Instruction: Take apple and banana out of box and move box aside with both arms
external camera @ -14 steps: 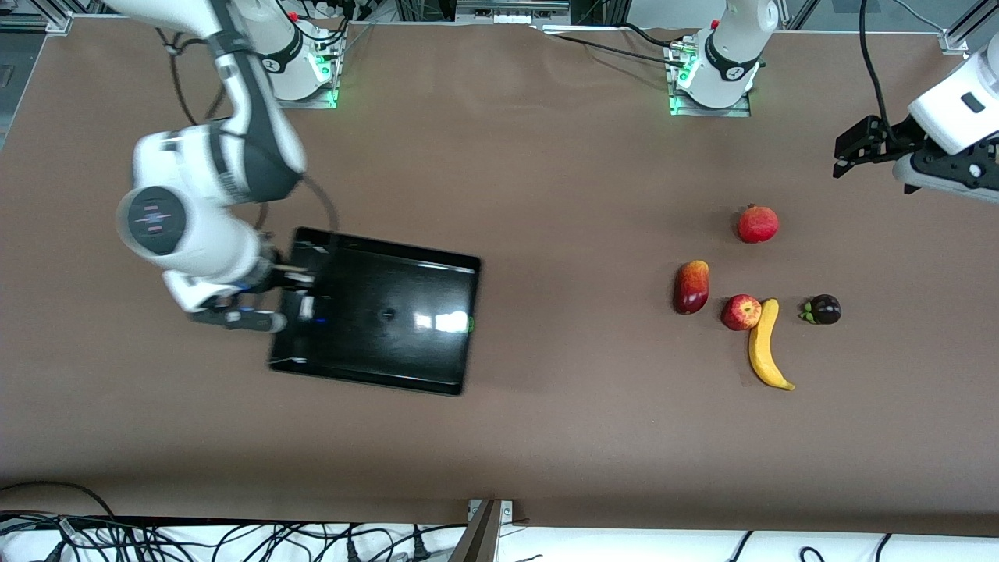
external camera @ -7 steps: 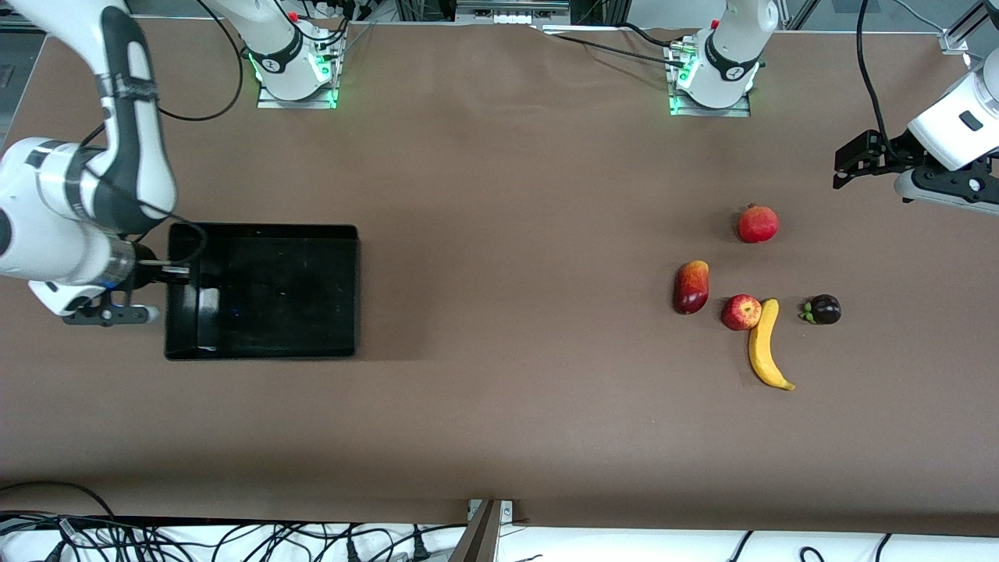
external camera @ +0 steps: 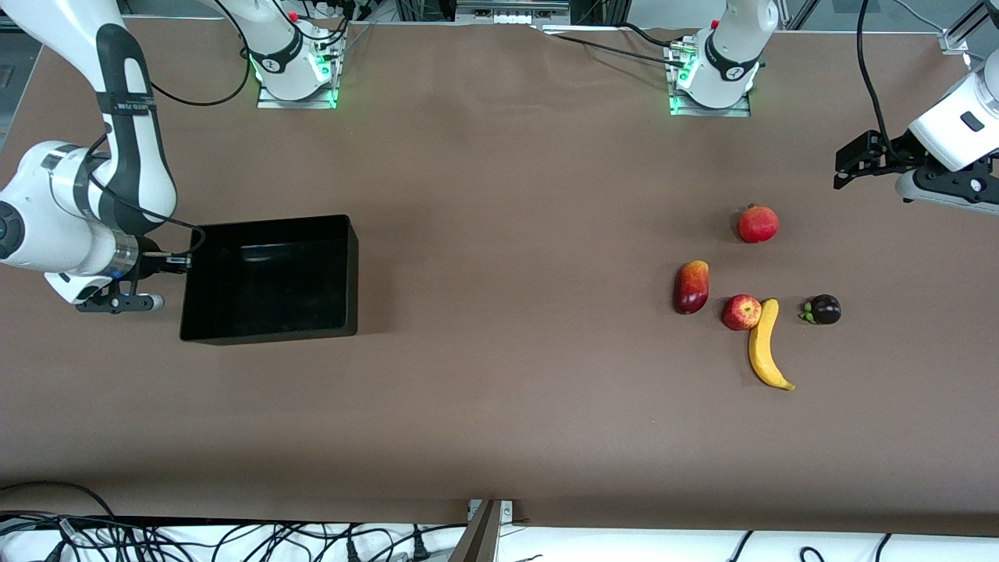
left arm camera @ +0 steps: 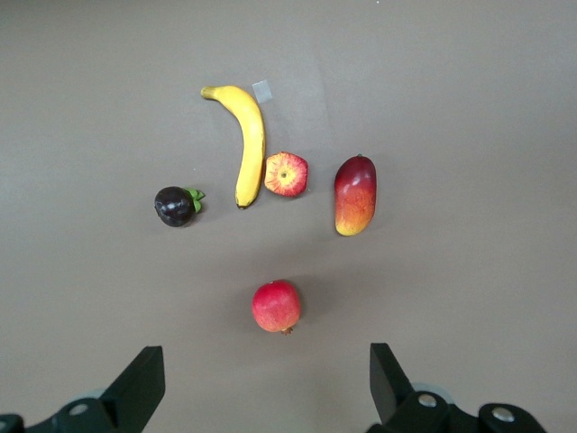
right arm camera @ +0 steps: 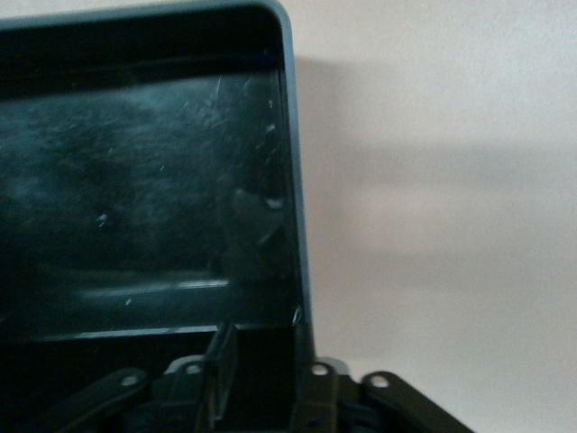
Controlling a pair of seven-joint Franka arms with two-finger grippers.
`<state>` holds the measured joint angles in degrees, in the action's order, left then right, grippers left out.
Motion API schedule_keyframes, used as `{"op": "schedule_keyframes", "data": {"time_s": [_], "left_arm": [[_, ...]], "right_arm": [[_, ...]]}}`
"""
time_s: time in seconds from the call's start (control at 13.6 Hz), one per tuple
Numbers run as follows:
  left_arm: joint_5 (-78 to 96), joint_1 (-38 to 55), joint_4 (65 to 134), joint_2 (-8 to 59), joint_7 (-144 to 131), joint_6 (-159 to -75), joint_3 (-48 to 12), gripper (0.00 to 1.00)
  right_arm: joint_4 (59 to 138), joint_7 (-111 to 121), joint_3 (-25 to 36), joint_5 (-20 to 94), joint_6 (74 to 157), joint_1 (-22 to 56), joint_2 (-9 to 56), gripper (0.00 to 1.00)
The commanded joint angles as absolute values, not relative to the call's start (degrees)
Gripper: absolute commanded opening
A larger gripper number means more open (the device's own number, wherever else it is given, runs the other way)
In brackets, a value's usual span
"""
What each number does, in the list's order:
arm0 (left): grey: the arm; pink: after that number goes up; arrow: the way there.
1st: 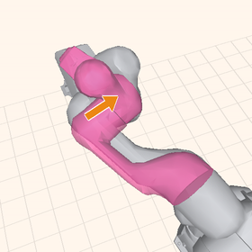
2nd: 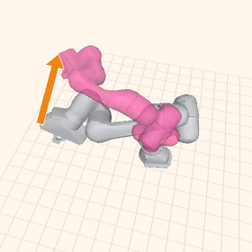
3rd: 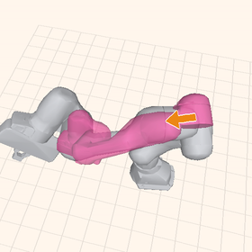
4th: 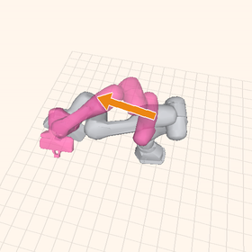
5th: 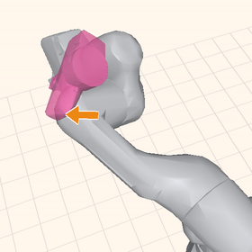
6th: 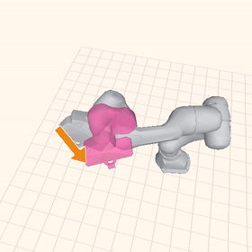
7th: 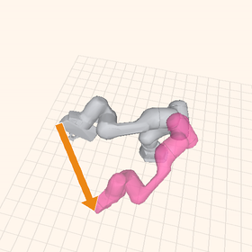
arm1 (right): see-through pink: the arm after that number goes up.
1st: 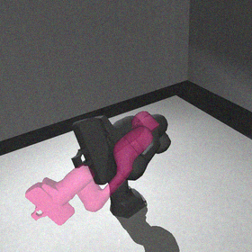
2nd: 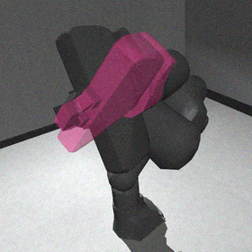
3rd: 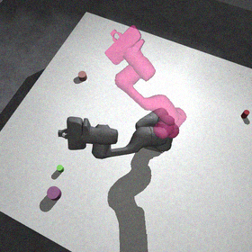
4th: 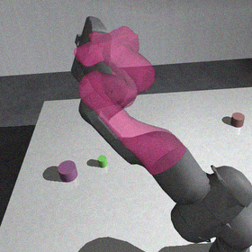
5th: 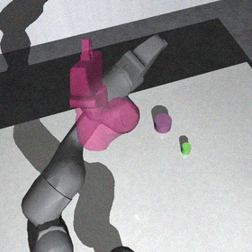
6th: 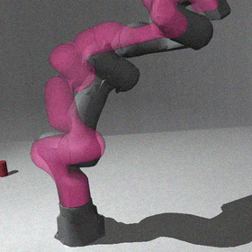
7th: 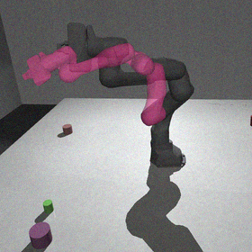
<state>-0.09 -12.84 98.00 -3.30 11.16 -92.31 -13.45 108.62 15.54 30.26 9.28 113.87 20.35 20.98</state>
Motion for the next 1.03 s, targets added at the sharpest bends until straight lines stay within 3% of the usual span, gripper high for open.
{"op": "schedule_keyframes", "data": {"time_s": [0.0, 0.22, 0.52, 0.74, 0.96], "left_arm": [[0.0, -12.8, 98.6, -3.9, 8.7, -92.8, -13.4, 1.0], [0.0, -12.8, 98.7, -3.8, 7.2, -92.7, -13.4, 1.0], [0.0, -12.8, 98.7, -3.9, 7.1, -92.5, -13.4, 1.0], [0.0, -12.8, 98.7, -3.9, 7.1, -92.5, -13.4, 1.0], [0.0, -12.8, 98.6, -3.9, 7.1, -92.5, -13.4, 1.0]], "right_arm": [[102.5, 15.7, 30.9, 9.7, 103.3, 20.0, 17.9, 1.0], [92.1, 15.6, 32.3, 9.1, 91.3, 20.1, 17.6, 1.0], [84.1, 15.5, 30.3, 7.2, 85.3, 20.0, 15.2, 1.0], [86.9, 13.4, 15.1, 1.2, 86.0, 9.1, 10.1, 1.0], [96.9, 9.8, 3.2, -2.9, 92.9, -1.2, 2.8, 1.0]]}}
